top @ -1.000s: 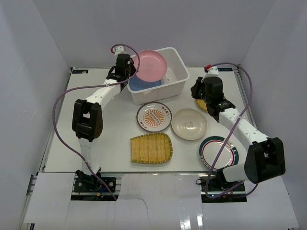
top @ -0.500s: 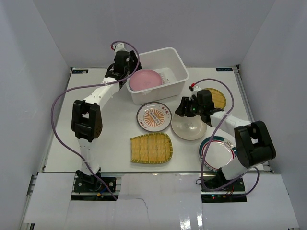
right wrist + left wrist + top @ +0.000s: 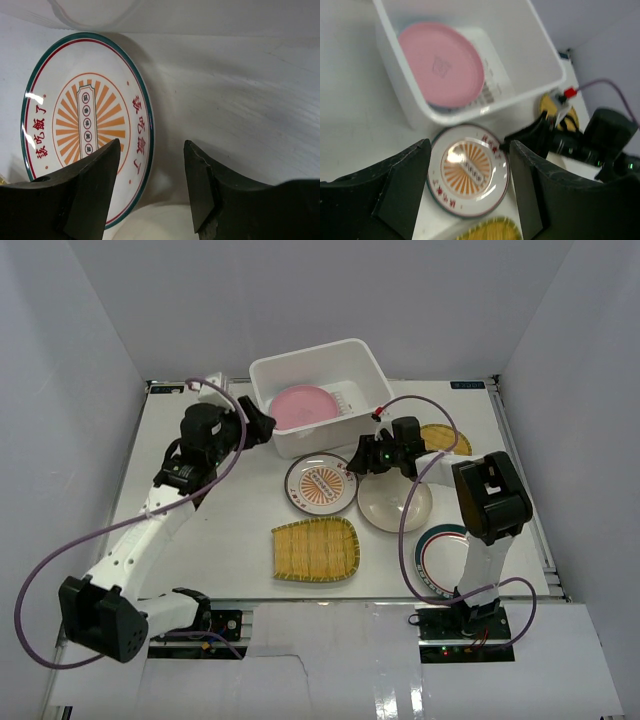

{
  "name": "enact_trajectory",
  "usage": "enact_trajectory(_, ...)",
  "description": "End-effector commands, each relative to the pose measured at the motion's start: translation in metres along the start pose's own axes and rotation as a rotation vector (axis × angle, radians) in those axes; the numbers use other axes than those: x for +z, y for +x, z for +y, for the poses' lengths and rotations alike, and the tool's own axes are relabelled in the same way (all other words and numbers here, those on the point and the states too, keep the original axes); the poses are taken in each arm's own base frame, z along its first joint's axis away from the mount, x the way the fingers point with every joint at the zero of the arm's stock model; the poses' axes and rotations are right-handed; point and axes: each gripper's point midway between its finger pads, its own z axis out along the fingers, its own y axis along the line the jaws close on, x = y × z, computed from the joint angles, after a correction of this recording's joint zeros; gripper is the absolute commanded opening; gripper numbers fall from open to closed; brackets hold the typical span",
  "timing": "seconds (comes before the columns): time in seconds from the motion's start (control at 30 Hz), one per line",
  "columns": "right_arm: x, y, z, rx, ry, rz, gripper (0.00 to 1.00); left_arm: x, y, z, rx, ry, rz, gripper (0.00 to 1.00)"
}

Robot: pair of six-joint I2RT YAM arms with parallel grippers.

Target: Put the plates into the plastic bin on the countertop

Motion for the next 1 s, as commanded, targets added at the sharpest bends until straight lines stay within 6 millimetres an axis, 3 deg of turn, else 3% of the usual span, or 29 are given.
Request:
enact_trajectory(0.0, 0.011, -0.015, 0.015, -0.023, -0.097, -0.028, 0.60, -0.035, 0.093, 0.029, -0.004, -0.042, 0.295, 0.74)
enact_trajectory(0.07, 0.016, -0.006, 0.022, 0.002, -0.145, -0.007, 0.59, -0.064, 0.129, 0.045, -0.016, -0.082, 0.406, 0.74)
enact_trajectory(0.13, 0.019, -0.003, 0.029, 0.030, -0.181, -0.013, 0.56, -0.086, 0.148, 0.047, -0.044, -0.075, 0.472, 0.75)
enact_trajectory(0.17, 0.021, 0.007, 0.029, 0.053, -0.187, 0.000, 0.55, -0.099, 0.170, 0.054, -0.072, -0.098, 0.547, 0.76)
enact_trajectory(0.3, 0.024, 0.013, 0.035, 0.152, -0.230, -0.018, 0.46, -0.133, 0.216, 0.052, -0.169, -0.063, 0.717, 0.78)
enact_trajectory(0.37, 0.024, 0.015, 0.039, 0.195, -0.256, -0.028, 0.36, -0.151, 0.234, 0.050, -0.226, -0.042, 0.773, 0.78)
enact_trajectory(0.5, 0.018, 0.012, 0.043, 0.240, -0.265, -0.049, 0.08, -0.170, 0.253, 0.053, -0.296, -0.046, 0.802, 0.79)
enact_trajectory(0.67, -0.009, -0.010, 0.068, 0.236, -0.312, -0.120, 0.08, -0.182, 0.273, 0.052, -0.402, -0.051, 0.852, 0.81)
enact_trajectory(0.7, -0.016, -0.007, 0.071, 0.243, -0.316, -0.122, 0.08, -0.183, 0.278, 0.053, -0.418, -0.053, 0.866, 0.81)
enact_trajectory(0.73, -0.029, -0.020, 0.081, 0.226, -0.329, -0.161, 0.08, -0.183, 0.278, 0.051, -0.424, -0.047, 0.865, 0.81)
enact_trajectory(0.97, -0.088, -0.053, 0.118, 0.169, -0.350, -0.277, 0.08, -0.173, 0.272, 0.053, -0.418, -0.057, 0.819, 0.80)
